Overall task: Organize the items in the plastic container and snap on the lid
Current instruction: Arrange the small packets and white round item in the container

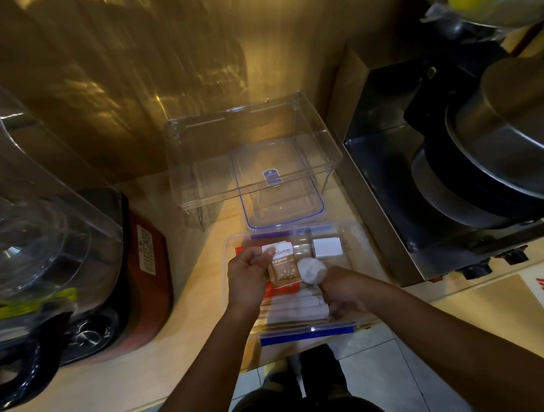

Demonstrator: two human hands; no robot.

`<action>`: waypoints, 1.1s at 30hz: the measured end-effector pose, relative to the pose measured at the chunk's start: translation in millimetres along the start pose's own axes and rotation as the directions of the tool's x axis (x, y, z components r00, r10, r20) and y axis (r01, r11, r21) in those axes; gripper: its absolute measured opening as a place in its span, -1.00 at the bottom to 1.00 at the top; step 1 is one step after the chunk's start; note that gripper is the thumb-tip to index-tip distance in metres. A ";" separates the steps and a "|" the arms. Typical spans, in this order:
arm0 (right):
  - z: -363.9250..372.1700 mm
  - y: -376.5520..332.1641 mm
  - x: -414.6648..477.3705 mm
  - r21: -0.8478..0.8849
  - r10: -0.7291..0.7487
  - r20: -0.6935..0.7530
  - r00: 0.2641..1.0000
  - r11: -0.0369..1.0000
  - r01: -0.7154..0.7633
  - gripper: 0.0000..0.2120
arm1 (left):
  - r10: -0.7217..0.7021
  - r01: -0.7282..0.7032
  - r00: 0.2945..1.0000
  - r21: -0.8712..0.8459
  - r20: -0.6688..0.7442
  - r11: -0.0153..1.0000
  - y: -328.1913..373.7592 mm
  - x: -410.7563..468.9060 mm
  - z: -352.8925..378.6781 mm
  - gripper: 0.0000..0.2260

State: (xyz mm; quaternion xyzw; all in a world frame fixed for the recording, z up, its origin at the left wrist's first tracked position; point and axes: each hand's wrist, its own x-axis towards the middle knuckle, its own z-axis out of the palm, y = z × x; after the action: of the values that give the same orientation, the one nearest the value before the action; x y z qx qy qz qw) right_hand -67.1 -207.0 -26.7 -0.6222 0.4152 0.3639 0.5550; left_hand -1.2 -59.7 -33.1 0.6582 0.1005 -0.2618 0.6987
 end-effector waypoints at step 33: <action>-44.5 7.8 -6.9 -0.989 -0.652 0.097 0.752 0.023 0.147 -0.73 | 0.026 -0.216 0.949 0.586 0.314 0.781 -42.3 -10.8 85.3 -0.86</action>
State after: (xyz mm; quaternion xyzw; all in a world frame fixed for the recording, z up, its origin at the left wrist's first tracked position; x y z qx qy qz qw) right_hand -77.3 -250.7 -18.1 -0.9733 -0.0167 0.2287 0.0094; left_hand -48.8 -140.1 -54.8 0.8088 -0.1360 -0.3273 0.4692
